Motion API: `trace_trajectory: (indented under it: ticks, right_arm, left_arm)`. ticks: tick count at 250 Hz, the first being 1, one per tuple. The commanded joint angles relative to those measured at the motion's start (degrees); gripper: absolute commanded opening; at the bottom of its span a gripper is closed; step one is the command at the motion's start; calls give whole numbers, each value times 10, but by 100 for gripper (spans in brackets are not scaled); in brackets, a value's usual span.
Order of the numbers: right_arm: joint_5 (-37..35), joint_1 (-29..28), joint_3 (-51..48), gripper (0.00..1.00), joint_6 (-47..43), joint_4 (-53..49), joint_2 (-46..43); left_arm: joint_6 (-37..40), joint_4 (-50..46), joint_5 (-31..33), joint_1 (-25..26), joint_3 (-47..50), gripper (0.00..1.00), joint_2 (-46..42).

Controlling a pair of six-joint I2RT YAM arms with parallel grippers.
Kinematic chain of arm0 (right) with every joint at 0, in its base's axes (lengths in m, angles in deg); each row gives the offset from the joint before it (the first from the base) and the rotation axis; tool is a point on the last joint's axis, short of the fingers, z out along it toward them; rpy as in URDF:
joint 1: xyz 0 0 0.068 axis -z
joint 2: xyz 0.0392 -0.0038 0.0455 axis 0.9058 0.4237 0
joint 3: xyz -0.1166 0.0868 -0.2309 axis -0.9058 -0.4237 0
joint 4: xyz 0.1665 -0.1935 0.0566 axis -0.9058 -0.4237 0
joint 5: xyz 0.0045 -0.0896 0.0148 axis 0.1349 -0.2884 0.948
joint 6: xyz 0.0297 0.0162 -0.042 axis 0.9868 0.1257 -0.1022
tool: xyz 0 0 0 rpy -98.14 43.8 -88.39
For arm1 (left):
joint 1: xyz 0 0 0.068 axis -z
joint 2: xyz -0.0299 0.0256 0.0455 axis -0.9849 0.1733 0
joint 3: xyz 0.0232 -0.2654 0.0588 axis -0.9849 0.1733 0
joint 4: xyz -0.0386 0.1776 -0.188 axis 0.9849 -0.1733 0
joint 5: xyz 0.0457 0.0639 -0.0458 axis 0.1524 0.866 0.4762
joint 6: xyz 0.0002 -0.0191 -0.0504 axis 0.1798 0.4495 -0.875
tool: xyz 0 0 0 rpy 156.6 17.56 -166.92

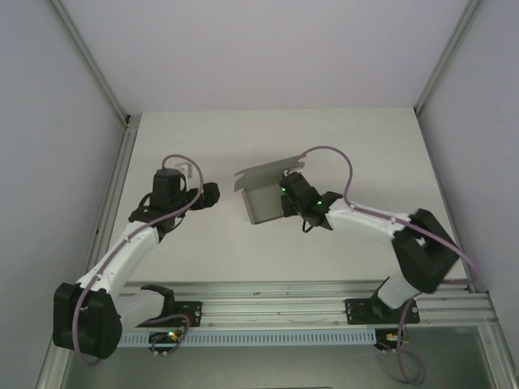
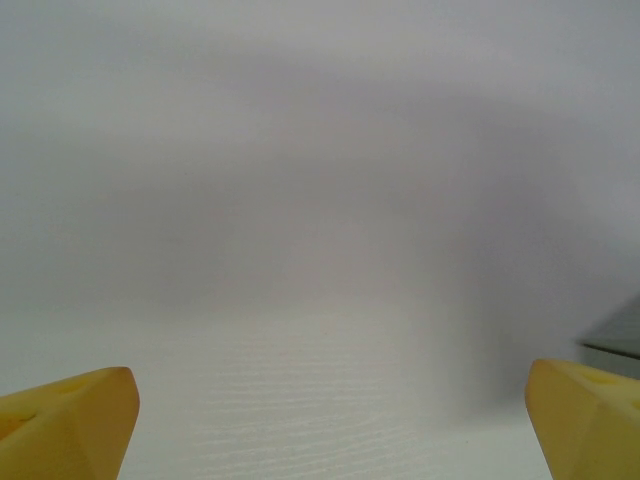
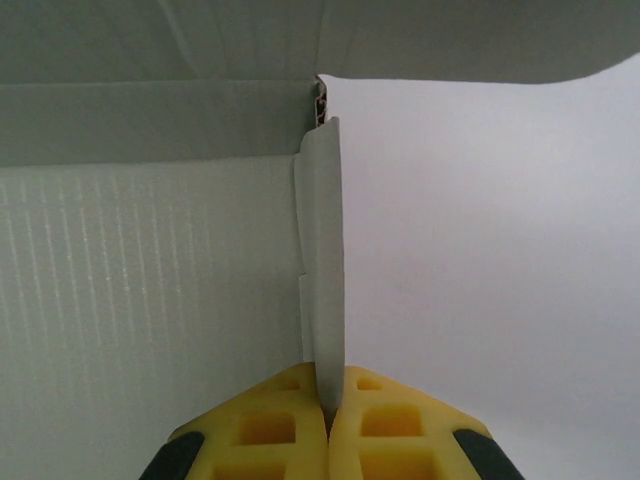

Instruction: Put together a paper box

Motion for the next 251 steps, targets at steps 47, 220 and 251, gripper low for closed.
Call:
trace_trajectory:
  ticks: [47,220,251]
  right_arm:
    - [-79,-20,132,18,112,-172,119]
    - [2,0,32,75,15,40,-38]
    - [166,68,10,98,-114,86,-77]
  left_arm:
    - [17,-18,9,2,-20,100,18]
    - [91,31,-71,17,-29,100,33]
    - [143,67,-164,10,-55,100,75]
